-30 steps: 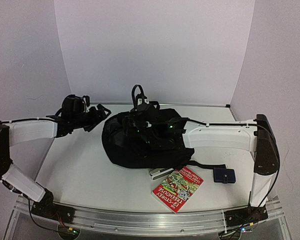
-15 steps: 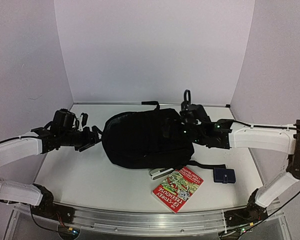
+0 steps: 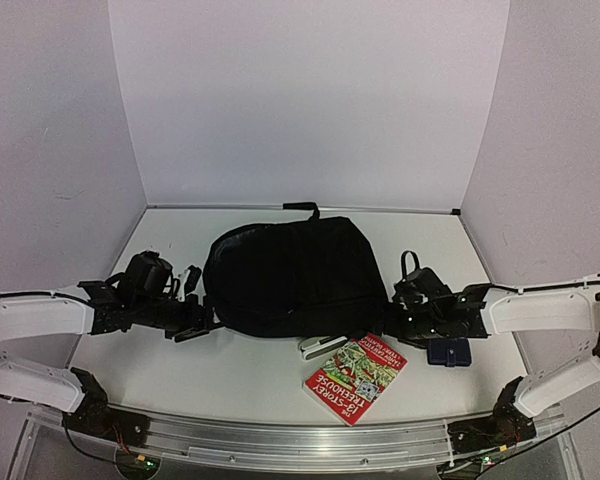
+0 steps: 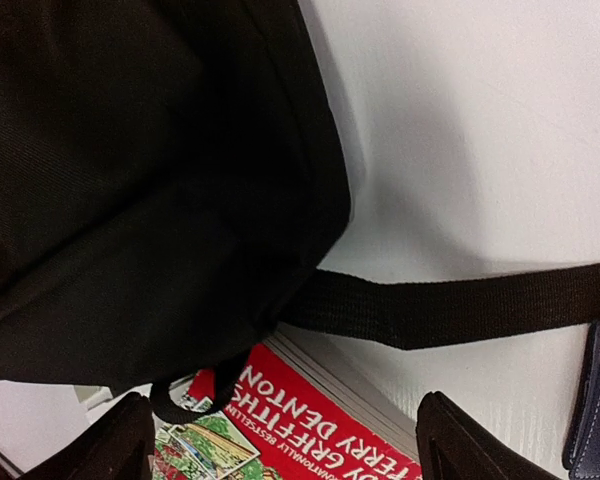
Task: Pack the student bag
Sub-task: Pick up the book from the center of the board.
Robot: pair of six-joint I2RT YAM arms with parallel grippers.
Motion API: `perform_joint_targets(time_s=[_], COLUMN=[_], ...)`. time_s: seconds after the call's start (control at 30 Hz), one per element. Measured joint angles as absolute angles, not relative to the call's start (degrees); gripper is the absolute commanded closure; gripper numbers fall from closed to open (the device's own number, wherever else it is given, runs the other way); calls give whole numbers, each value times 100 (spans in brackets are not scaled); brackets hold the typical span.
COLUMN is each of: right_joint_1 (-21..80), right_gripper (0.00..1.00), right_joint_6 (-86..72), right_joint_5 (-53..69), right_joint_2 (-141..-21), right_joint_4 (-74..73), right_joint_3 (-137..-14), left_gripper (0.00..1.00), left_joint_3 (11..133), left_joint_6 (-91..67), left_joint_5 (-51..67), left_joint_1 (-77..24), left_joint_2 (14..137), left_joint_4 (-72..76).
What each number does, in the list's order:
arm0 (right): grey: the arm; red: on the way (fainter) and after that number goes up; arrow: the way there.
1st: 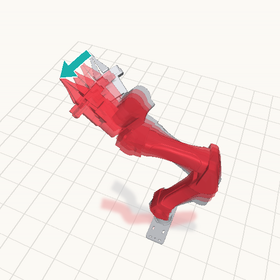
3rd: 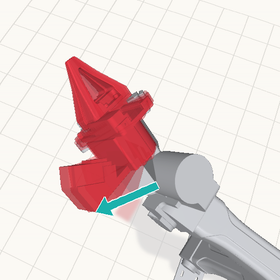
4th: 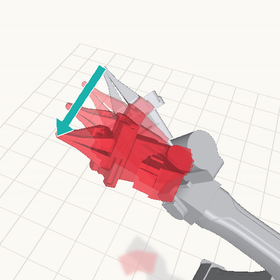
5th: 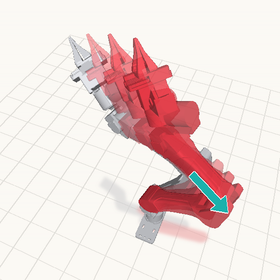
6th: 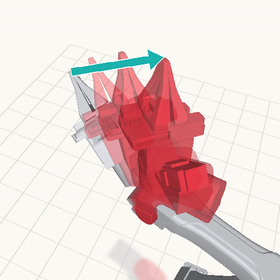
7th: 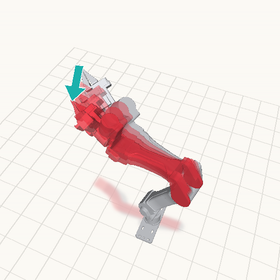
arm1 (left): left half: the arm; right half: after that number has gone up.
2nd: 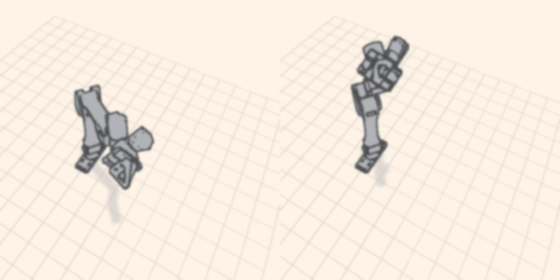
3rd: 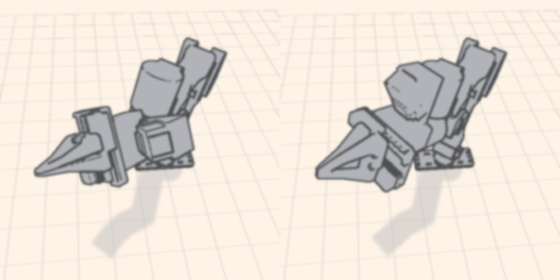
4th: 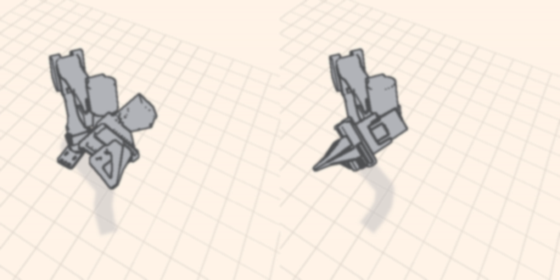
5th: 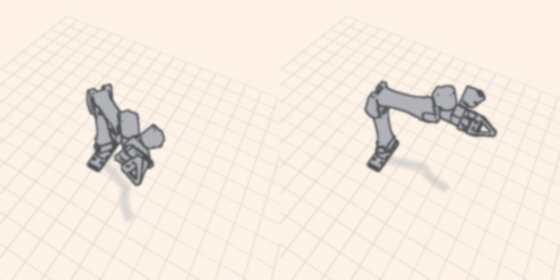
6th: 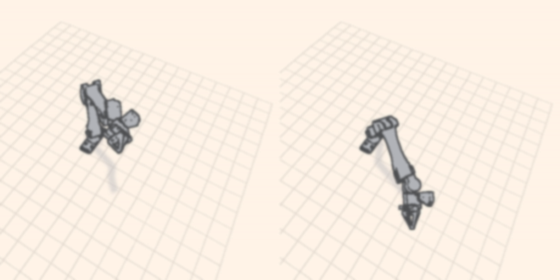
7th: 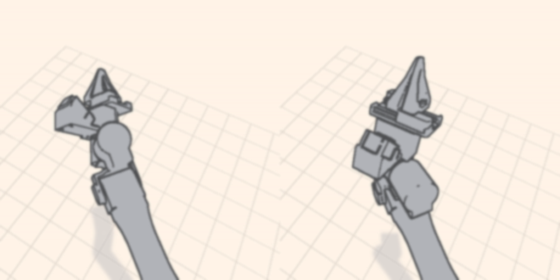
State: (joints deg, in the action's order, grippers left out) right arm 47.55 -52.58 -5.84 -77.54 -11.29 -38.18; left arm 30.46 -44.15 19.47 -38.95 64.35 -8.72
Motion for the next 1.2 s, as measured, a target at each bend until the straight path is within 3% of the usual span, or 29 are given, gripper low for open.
perform_joint_targets(time_s=[0.5, 0.93, 1.2], right_joint_1=[4904, 6499, 6491], right_gripper=[19, 22, 26], right_joint_6=[-5214, -5829, -5901], right_joint_5=[-194, 642, 714], right_joint_2=[-8547, -9076, -9196], right_joint_4=[-1072, -1121, -970], right_joint_3=[-3695, -4335, -4392], left_gripper=[19, 19, 31], left_joint_3=[2908, 2902, 2534], left_joint_6=[-4720, -5028, -5385], left_joint_5=[2152, 2474, 2871], left_joint_1=[-4246, -4260, -4387], left_joint_2=[6683, 6653, 6854], left_joint_4=[-593, -964, -998])
